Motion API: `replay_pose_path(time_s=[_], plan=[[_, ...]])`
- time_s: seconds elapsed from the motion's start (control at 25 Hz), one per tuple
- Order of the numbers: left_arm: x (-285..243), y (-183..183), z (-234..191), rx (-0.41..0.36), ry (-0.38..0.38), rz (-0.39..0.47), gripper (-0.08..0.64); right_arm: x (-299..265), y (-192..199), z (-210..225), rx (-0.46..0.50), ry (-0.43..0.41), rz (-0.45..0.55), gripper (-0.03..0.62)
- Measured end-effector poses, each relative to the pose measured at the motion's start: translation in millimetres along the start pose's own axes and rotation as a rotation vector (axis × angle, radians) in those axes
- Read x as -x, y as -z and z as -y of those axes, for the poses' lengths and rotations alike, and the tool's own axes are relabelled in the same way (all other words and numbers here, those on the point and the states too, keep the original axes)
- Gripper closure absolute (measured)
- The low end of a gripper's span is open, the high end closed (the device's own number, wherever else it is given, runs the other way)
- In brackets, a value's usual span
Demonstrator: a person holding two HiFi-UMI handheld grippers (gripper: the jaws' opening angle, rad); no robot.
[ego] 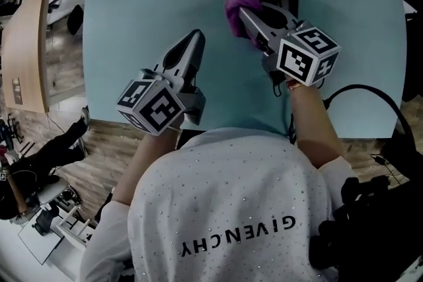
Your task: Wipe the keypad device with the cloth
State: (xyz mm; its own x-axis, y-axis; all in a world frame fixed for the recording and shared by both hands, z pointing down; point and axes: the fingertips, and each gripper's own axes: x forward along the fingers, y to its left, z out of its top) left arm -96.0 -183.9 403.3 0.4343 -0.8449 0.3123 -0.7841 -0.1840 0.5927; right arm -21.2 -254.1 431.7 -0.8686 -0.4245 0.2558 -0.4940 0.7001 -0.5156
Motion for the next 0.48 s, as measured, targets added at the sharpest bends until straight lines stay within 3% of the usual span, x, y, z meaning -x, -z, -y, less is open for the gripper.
replay_pose_path(time_s=[0.28, 0.48], plan=[[1.8, 5.6, -2.2, 0.018, 0.001, 0.004, 0.56, -5.0, 13.0, 4.6, 0.082, 0.049, -0.07, 0.522], [-0.5, 4.1, -2.4, 0.026, 0.013, 0.004, 0.56, 8.1, 5.7, 26.8, 0.235, 0.197, -0.073, 0.522]])
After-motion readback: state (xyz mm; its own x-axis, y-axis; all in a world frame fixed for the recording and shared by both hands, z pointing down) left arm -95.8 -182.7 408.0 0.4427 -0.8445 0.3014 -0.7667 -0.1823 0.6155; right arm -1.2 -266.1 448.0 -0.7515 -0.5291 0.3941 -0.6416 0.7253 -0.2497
